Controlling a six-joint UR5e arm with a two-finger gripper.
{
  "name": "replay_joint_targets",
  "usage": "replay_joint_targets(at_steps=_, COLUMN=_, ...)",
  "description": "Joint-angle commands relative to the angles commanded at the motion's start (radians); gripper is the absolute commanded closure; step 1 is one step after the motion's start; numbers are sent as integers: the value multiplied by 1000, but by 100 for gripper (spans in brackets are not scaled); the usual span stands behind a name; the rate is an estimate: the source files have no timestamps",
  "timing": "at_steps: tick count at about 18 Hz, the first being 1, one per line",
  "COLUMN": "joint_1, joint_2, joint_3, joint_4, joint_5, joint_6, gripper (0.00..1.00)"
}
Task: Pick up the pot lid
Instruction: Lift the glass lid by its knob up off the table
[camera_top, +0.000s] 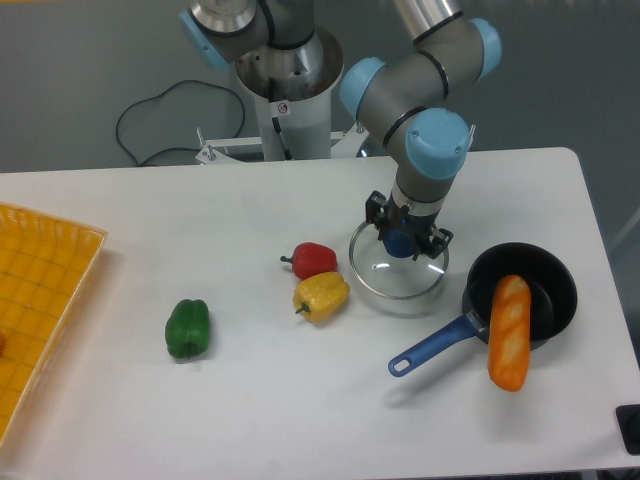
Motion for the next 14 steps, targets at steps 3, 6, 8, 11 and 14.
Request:
replay_joint_targets(at_steps=3, joint_1=0, joint_2=-2, joint_3=52, joint_4=-69, joint_5=-2, joint_6=-2, gripper=57)
replay_joint_targets(at_steps=6, joint_1=0, joint_2=-2, joint_3=92, joint_4=-105, joint_5=-2, joint_6=-6, gripper=57)
replay_joint_targets(at_steps=8, joint_1=0, joint_2=-2, joint_3=112, joint_4=-118, joint_5=-2, joint_6=-6, gripper=57)
replay_joint_targets(at_steps=11, joint_1=0, joint_2=-6, joint_3=140, joint_4=-140, joint_5=-2, joint_6=-6, gripper=57)
replay_joint_targets(at_steps=14, joint_1=2, joint_2=-11, joint_3=166, joint_4=-164, joint_5=-2, joint_6=-5, gripper=57)
